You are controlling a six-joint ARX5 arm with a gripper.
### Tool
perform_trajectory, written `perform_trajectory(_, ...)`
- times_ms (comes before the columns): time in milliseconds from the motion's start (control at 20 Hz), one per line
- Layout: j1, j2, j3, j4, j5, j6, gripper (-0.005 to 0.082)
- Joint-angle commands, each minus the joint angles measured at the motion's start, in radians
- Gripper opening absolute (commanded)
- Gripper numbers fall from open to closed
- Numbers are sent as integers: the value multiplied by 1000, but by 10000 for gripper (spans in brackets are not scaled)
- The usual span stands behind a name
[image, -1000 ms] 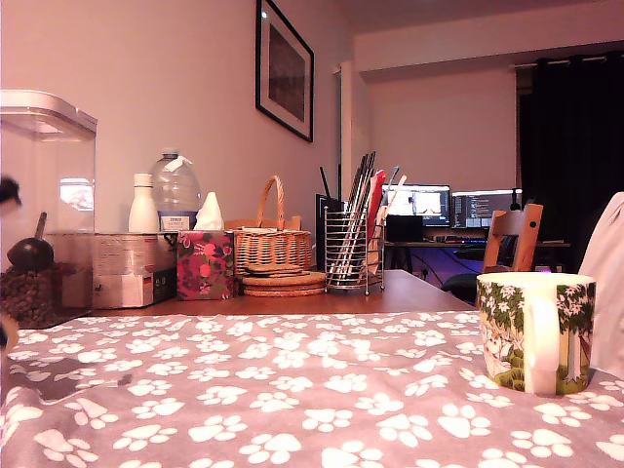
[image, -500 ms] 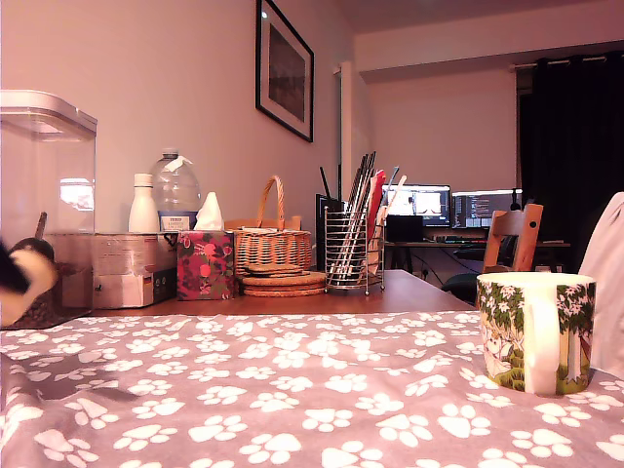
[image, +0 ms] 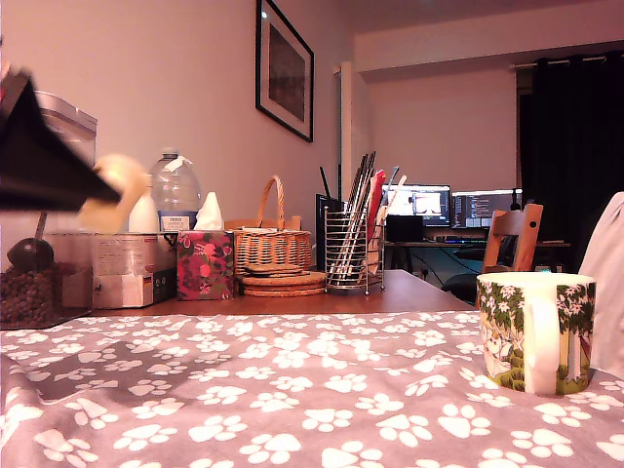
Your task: Pick up the coffee capsules on the table and drop them inside the coffee cup
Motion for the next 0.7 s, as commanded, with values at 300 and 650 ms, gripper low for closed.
perform_trajectory(300, -81, 17, 9, 102, 4, 29, 110)
perform_trajectory(650, -191, 137, 9, 256, 3, 29, 110)
